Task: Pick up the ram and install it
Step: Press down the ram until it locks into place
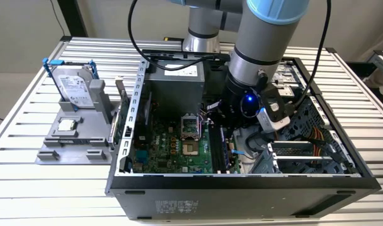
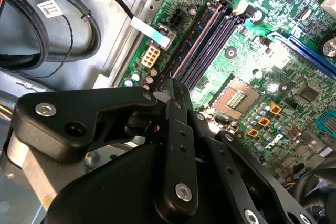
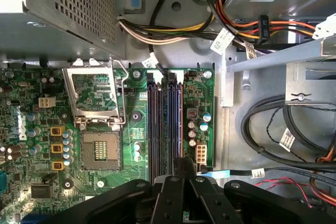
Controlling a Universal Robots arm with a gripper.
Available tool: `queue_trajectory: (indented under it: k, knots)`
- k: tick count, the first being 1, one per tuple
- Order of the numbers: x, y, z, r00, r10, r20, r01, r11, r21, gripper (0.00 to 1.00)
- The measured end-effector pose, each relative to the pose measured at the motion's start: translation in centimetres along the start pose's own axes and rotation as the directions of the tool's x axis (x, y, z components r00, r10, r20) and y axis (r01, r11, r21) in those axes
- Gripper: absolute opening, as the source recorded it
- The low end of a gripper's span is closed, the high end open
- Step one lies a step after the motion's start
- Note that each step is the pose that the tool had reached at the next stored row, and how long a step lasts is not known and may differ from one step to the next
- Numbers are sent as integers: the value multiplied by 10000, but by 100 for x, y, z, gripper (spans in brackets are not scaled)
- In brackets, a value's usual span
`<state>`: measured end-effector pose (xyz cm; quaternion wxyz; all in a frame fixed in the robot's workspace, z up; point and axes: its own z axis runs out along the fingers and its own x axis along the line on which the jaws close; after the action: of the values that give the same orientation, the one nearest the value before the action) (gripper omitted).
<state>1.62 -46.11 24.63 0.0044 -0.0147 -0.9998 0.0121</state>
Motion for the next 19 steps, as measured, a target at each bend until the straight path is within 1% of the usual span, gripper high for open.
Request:
queue_trajectory:
  k: [14, 16, 19]
  knots:
    - [5, 0, 0, 10000, -19, 1, 19, 10000, 0, 0]
    - [5, 0, 0, 9999, -116, 3, 116, 9999, 1, 0]
    - [5, 0, 0, 9992, -402, 10, 402, 9992, 3, 0]
